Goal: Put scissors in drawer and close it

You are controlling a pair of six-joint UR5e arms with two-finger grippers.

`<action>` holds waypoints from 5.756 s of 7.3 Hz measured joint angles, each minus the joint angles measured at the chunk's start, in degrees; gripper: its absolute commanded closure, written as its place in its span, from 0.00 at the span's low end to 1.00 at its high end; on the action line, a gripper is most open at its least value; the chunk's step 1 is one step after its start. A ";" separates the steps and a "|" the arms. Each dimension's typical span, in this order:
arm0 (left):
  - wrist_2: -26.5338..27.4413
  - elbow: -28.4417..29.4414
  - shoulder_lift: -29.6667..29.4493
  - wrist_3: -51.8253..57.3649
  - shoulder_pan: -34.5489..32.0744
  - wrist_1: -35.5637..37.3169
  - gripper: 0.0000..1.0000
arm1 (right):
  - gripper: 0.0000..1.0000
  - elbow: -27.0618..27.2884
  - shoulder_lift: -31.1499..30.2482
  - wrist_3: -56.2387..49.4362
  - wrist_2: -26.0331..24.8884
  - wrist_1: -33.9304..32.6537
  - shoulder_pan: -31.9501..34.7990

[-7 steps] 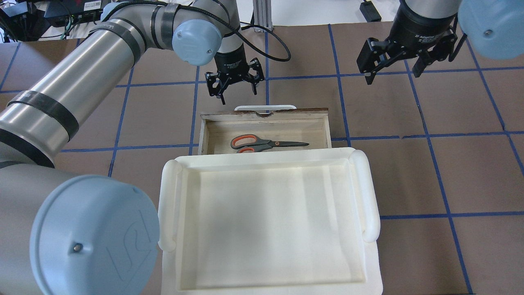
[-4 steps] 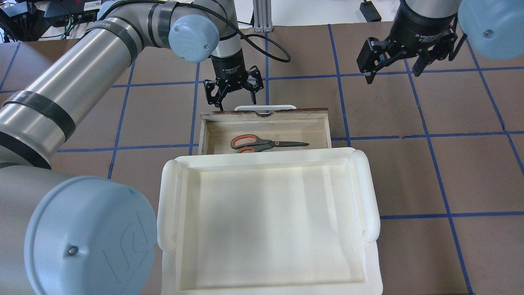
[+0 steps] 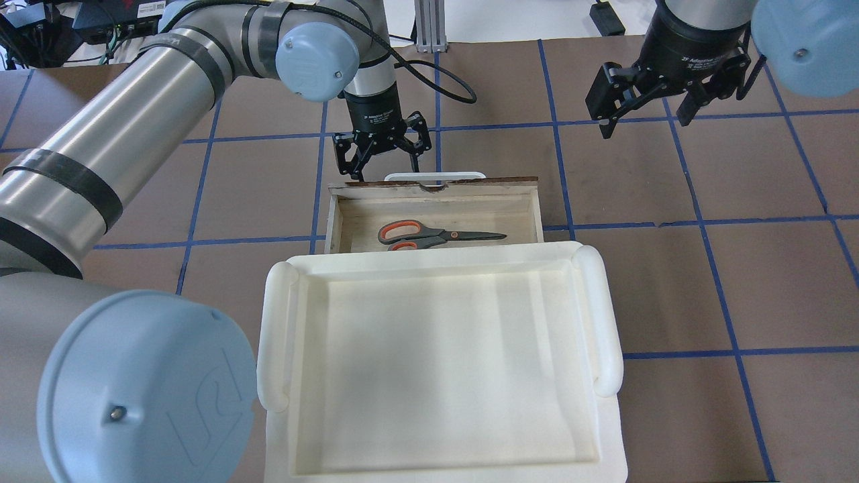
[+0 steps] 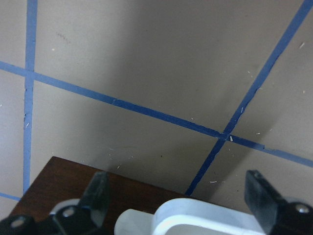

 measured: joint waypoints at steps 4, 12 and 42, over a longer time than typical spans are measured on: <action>0.19 -0.66 0.71 -0.01 -0.01 -2.44 0.00 | 0.00 0.00 0.00 -0.02 0.00 0.01 -0.01; 0.48 -5.56 4.60 0.02 -0.01 -8.36 0.00 | 0.00 0.39 0.00 -0.04 -0.09 0.02 -0.06; 1.21 -12.33 11.09 1.06 0.55 -11.44 0.00 | 0.00 2.63 -4.05 0.12 -0.11 -2.61 -0.80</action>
